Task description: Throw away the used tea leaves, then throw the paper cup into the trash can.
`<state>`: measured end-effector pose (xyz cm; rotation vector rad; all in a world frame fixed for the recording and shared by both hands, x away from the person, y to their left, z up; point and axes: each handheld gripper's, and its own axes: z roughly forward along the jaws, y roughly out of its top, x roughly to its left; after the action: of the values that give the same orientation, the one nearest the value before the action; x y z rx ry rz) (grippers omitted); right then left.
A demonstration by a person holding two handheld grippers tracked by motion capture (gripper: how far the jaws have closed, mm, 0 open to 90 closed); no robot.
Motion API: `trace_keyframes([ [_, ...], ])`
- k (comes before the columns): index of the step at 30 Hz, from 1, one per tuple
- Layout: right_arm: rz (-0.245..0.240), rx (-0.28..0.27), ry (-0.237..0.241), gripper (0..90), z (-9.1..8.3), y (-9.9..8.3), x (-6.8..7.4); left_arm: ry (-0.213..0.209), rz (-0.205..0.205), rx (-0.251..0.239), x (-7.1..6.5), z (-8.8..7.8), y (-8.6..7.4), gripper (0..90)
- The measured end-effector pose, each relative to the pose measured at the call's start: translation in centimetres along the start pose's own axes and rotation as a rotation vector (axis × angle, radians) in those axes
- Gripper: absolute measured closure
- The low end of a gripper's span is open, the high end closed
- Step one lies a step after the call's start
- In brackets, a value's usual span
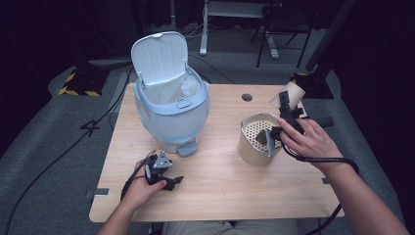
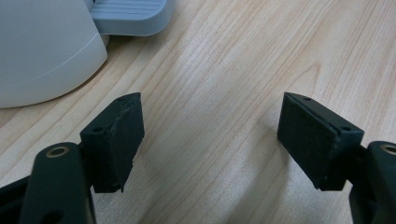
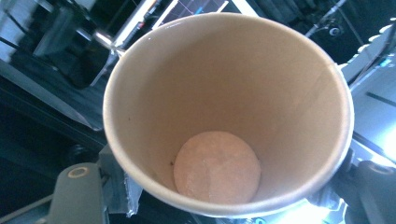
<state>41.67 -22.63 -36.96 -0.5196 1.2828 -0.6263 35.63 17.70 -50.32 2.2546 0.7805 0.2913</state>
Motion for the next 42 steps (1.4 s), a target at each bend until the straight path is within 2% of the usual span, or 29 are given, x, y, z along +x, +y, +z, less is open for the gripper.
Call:
trace_keyframes([
  [6, -0.012, 0.002, -0.012, 28.7, 0.0, 0.0, 0.1, 0.000, 0.000, 0.001, 0.0, 0.0, 0.0, 23.7],
  [7, 0.015, -0.009, -0.006, 28.7, 0.0, -0.1, 0.1, 0.000, 0.000, 0.001, 0.0, 0.0, 0.0, 23.7],
  [8, 0.015, -0.009, -0.006, 28.7, 0.0, -0.1, 0.1, 0.001, 0.000, 0.000, 0.0, 0.0, 0.0, 23.7],
  [9, 0.122, -0.025, 0.064, 28.5, 0.1, -0.5, -0.2, 0.002, 0.001, 0.001, 0.0, 0.0, 0.0, 23.7],
  [10, 0.122, -0.025, 0.064, 28.5, 0.1, -0.5, -0.2, 0.001, 0.001, 0.001, 0.0, 0.0, 0.0, 23.7],
  [11, 0.270, -0.046, 0.142, 28.3, 0.3, -1.1, -0.5, 0.004, -0.001, 0.000, 0.0, 0.0, 0.0, 23.7],
  [12, 0.354, -0.059, 0.183, 28.3, 0.5, -1.5, -0.6, 0.004, -0.001, 0.000, 0.0, 0.0, 0.0, 23.8],
  [13, 0.354, -0.059, 0.183, 28.3, 0.5, -1.5, -0.6, 0.008, -0.005, 0.000, -0.1, 0.0, 0.0, 23.8],
  [16, 0.610, -0.091, 0.310, 27.7, 1.3, -2.8, -1.1, 0.012, -0.007, 0.001, -0.2, -0.1, -0.1, 23.9],
  [17, 0.663, -0.097, 0.330, 27.5, 1.4, -3.0, -1.2, 0.015, -0.007, 0.001, -0.2, -0.2, -0.1, 23.9],
  [18, 0.743, -0.113, 0.362, 27.4, 1.5, -3.4, -1.3, 0.016, -0.009, 0.001, -0.2, -0.2, -0.2, 23.9],
  [19, 0.849, -0.130, 0.419, 27.4, 1.7, -3.9, -1.4, 0.012, -0.008, -0.001, -0.2, -0.3, -0.3, 24.0],
  [21, 0.980, -0.160, 0.482, 27.4, 2.0, -4.5, -1.4, 0.009, -0.006, 0.000, -0.2, -0.3, -0.3, 24.0],
  [22, 0.980, -0.160, 0.482, 27.4, 2.0, -4.5, -1.4, 0.009, -0.006, 0.000, -0.2, -0.3, -0.3, 24.0],
  [23, 1.034, -0.169, 0.508, 27.4, 2.0, -4.7, -1.4, 0.005, -0.007, -0.001, -0.1, -0.4, -0.4, 24.0],
  [25, 1.269, -0.207, 0.654, 27.4, 2.6, -5.7, -1.1, 0.002, -0.005, -0.001, 0.0, -0.4, -0.5, 24.0],
  [26, 1.269, -0.207, 0.654, 27.4, 2.6, -5.7, -1.1, 0.000, -0.002, -0.001, 0.0, -0.5, -0.5, 24.0],
  [27, 1.360, -0.216, 0.718, 27.5, 2.9, -6.1, -0.9, 0.001, 0.000, -0.001, 0.1, -0.5, -0.5, 24.0],
  [28, 1.360, -0.216, 0.718, 27.5, 2.9, -6.1, -0.9, 0.001, 0.002, -0.001, 0.1, -0.5, -0.5, 24.0],
  [29, 1.457, -0.223, 0.786, 27.4, 3.0, -6.5, -0.7, 0.000, 0.003, -0.001, 0.2, -0.5, -0.5, 24.0],
  [30, 1.457, -0.223, 0.786, 27.4, 3.0, -6.5, -0.7, -0.001, 0.002, 0.000, 0.2, -0.5, -0.5, 24.0],
  [31, 1.535, -0.224, 0.842, 27.5, 3.1, -6.8, -0.6, 0.000, -0.003, -0.001, 0.2, -0.5, -0.5, 24.0],
  [33, 1.615, -0.226, 0.896, 27.4, 3.2, -7.0, -0.3, 0.000, -0.003, -0.001, 0.2, -0.5, -0.5, 24.0],
  [34, 1.615, -0.226, 0.896, 27.4, 3.2, -7.0, -0.3, 0.000, -0.003, -0.001, 0.2, -0.5, -0.5, 24.0],
  [35, 1.705, -0.247, 0.958, 27.5, 3.3, -7.3, 0.0, 0.000, -0.003, -0.002, 0.3, -0.5, -0.5, 24.0],
  [37, 1.755, -0.263, 0.993, 27.5, 3.4, -7.4, 0.2, 0.000, -0.003, -0.002, 0.3, -0.5, -0.5, 24.0],
  [38, 1.755, -0.263, 0.993, 27.5, 3.4, -7.4, 0.2, 0.000, -0.003, -0.002, 0.3, -0.5, -0.5, 24.0],
  [40, 1.816, -0.286, 1.040, 27.5, 3.5, -7.6, 0.6, 0.000, -0.003, -0.001, 0.3, -0.5, -0.5, 24.0],
  [42, 1.847, -0.299, 1.071, 27.5, 3.6, -7.7, 0.7, 0.000, -0.003, -0.001, 0.2, -0.5, -0.5, 24.0],
])
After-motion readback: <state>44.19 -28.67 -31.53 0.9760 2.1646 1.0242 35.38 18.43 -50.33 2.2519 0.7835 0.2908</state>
